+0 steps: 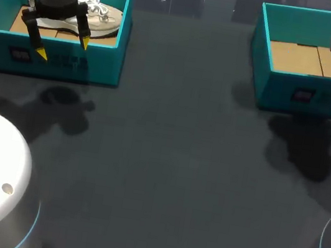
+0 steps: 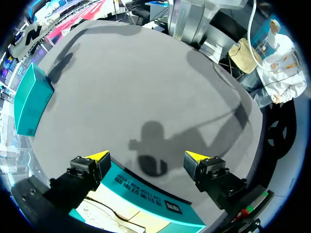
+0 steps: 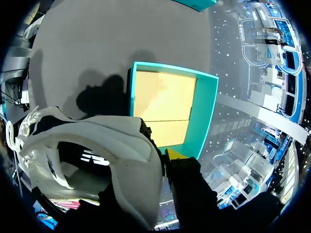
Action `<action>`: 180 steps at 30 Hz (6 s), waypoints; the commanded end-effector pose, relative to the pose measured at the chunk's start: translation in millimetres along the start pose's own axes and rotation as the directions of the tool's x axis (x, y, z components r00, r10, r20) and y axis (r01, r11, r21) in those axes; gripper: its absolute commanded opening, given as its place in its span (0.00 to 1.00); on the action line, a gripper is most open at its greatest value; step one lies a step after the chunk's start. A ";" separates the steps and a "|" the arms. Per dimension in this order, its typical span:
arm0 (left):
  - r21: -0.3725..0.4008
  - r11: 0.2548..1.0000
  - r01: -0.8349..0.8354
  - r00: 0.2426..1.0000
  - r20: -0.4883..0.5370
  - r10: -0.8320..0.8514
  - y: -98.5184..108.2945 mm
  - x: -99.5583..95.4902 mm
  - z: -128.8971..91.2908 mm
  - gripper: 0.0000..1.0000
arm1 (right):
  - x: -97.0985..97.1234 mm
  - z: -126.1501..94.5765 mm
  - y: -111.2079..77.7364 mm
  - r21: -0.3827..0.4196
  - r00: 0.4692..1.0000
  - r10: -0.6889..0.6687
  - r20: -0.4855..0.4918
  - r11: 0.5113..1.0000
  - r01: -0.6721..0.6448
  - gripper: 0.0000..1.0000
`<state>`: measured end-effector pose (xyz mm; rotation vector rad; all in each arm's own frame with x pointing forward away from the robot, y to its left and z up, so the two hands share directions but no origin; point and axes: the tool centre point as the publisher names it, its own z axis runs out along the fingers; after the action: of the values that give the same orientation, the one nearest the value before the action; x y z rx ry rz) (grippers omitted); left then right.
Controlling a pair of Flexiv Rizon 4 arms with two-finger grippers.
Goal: Take the shoe out of the shoebox, open the shoe tongue, remove and reinsert the insole, then place the shoe into the shoebox
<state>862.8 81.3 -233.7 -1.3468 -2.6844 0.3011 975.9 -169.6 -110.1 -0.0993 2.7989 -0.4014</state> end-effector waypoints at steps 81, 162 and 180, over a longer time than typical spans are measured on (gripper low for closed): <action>-0.003 1.000 0.000 1.000 0.001 0.000 -0.4 1.0 0.0 1.00 | -26.7 118.8 -149.1 0.201 0.069 0.992 -0.104 0.089 -0.976 0.00; -0.003 1.000 0.000 1.000 0.001 0.000 -0.4 1.0 0.0 1.00 | 23.5 227.0 -118.6 0.153 -0.114 0.988 0.103 -0.129 -0.980 0.00; -0.003 1.000 0.000 1.000 0.001 0.000 -0.4 1.0 0.0 1.00 | 37.2 260.5 -107.3 0.199 -0.087 0.990 0.114 -0.108 -0.974 0.00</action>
<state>862.8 81.3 -233.7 -1.3468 -2.6843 0.3011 1021.7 -345.6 -326.4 2.0321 1.8883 -0.2421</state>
